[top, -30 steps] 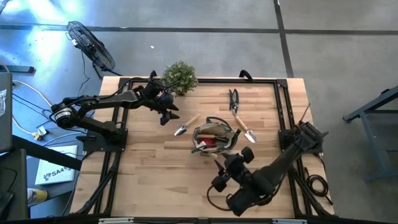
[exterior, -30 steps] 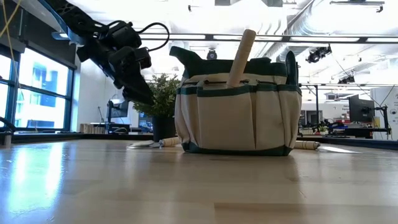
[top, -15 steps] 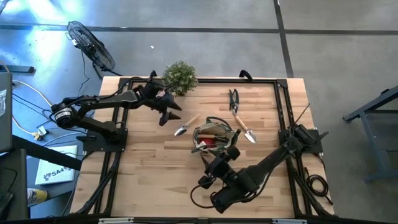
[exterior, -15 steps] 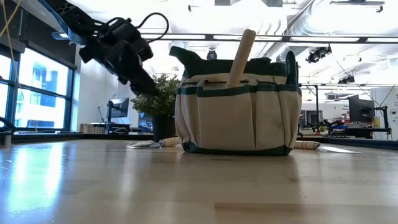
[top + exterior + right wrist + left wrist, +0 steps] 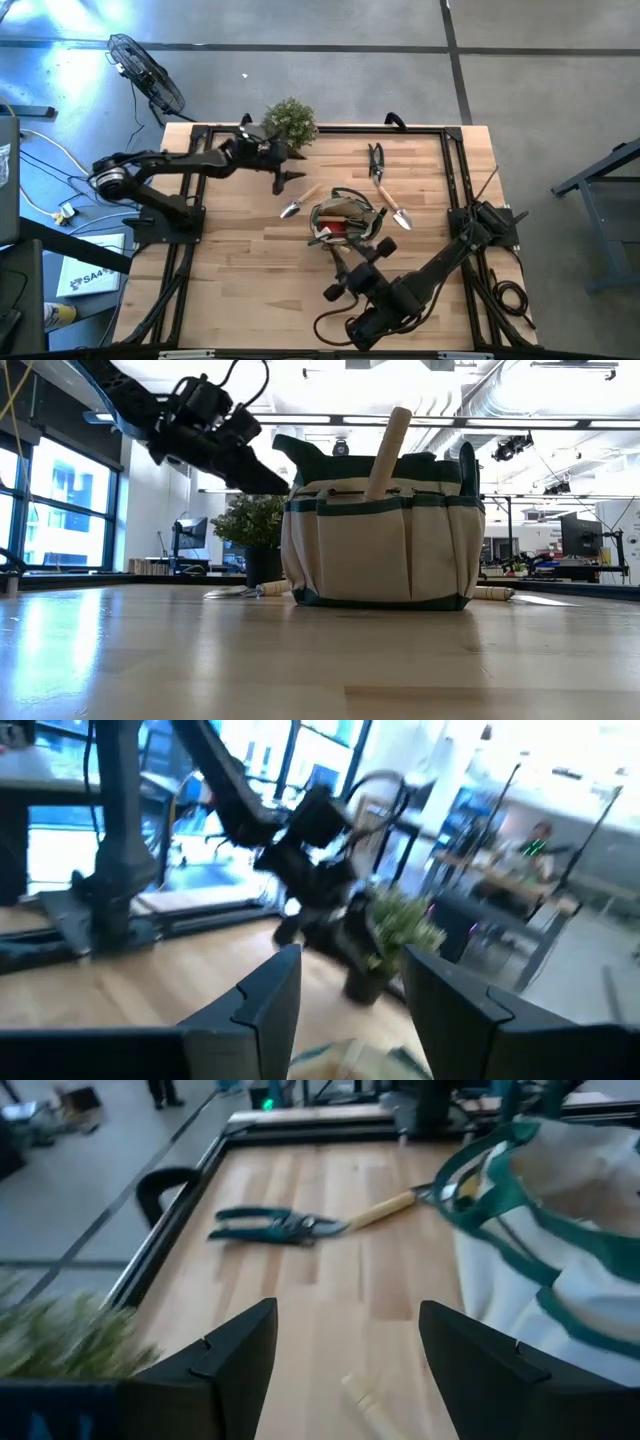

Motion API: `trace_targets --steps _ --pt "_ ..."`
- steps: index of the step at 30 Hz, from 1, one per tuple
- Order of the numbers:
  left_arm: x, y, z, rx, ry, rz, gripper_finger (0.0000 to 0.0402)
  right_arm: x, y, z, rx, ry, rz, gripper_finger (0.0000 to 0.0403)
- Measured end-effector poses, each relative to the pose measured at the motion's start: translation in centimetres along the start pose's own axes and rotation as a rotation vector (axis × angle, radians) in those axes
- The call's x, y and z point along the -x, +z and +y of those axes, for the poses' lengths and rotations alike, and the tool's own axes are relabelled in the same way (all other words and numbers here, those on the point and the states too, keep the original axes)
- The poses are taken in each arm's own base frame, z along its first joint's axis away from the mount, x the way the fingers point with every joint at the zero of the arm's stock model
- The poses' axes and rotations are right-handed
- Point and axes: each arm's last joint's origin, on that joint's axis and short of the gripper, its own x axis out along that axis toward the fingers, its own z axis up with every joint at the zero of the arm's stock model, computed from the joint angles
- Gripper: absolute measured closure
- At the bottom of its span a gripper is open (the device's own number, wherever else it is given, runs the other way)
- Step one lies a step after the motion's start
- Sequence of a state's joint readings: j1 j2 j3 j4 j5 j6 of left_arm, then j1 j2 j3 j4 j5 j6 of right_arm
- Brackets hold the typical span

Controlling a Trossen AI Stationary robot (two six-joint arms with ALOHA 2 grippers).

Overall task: Pick & Place Garden tools in Gardening bag
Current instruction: Adjust the green bag

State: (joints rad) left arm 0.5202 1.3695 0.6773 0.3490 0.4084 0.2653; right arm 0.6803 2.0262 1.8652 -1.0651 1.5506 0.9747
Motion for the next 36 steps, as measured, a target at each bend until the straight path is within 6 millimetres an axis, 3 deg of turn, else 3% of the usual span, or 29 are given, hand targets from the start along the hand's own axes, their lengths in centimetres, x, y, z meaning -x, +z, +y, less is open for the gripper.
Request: trace_targets --steps 6,14,36 --pt "-3.1 -1.3 -1.9 -0.094 -0.065 -0.011 0.0162 -0.3 0.0 0.0 0.024 -0.012 -0.003 0.0238" --pt "-5.3 -2.3 -3.6 -0.1 -0.101 -0.019 0.0162 -0.2 -0.1 0.0 0.004 0.016 0.034 0.0238" --pt "-6.5 -2.0 -10.9 -0.073 -0.345 0.003 0.0162 -0.2 -0.2 0.1 0.001 0.036 0.063 0.0238"
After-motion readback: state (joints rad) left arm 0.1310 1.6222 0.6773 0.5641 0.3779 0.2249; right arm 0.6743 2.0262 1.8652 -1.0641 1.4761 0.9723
